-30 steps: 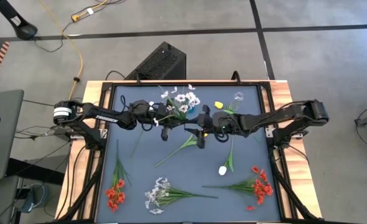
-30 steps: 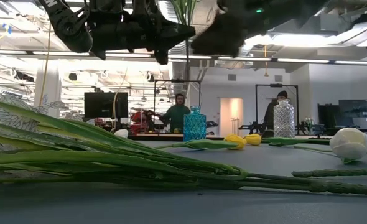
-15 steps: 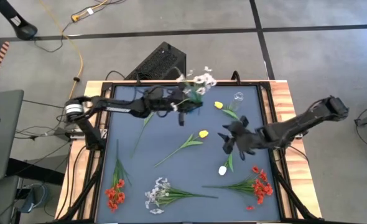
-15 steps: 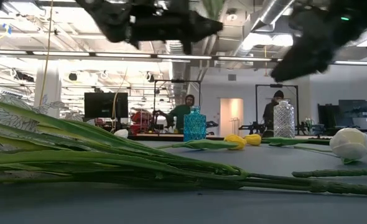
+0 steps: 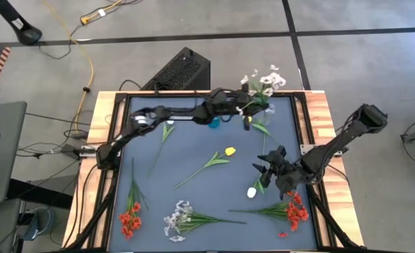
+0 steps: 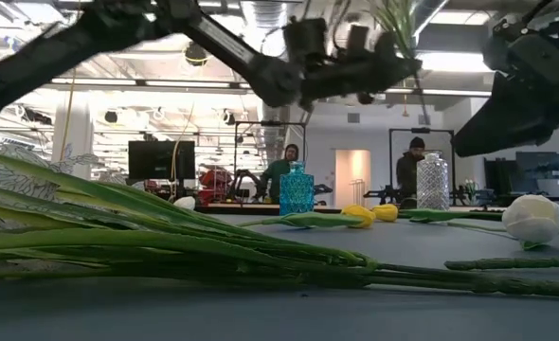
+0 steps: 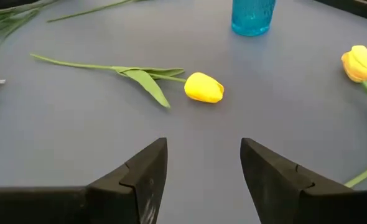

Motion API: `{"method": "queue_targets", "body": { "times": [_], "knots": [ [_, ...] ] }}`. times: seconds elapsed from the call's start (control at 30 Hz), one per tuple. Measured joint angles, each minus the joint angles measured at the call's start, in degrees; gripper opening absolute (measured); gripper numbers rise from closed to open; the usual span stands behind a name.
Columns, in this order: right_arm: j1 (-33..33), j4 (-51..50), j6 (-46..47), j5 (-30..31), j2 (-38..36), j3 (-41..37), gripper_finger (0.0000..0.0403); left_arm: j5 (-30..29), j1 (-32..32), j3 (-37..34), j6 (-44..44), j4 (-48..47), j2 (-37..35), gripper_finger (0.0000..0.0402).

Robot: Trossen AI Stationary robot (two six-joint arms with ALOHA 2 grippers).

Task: Sort flowers into vase by color
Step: Put the top white flowers into the transparent vase

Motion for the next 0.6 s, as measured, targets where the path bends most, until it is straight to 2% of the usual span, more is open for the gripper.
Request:
{"method": "queue_targets", "body": {
  "times": [0.1,0.23,0.4,0.6],
  "knots": [
    [0.00,0.85,0.00,-0.02,0.79,0.00,0.0228,-2.08,0.53,8.81,0.15,-2.45,5.56,0.0002],
    [0.05,0.85,-0.01,-0.63,1.64,0.02,0.0227,-4.31,1.47,15.47,0.36,-6.09,9.80,0.0002],
    [0.57,0.67,-0.34,-2.22,2.34,-0.02,0.0227,-6.92,1.83,16.22,2.61,-5.68,10.44,0.0002],
    [0.55,1.03,-0.46,-2.23,2.38,0.02,0.0227,-7.20,1.63,16.22,3.49,-6.71,10.44,0.0002]
  ]
}}
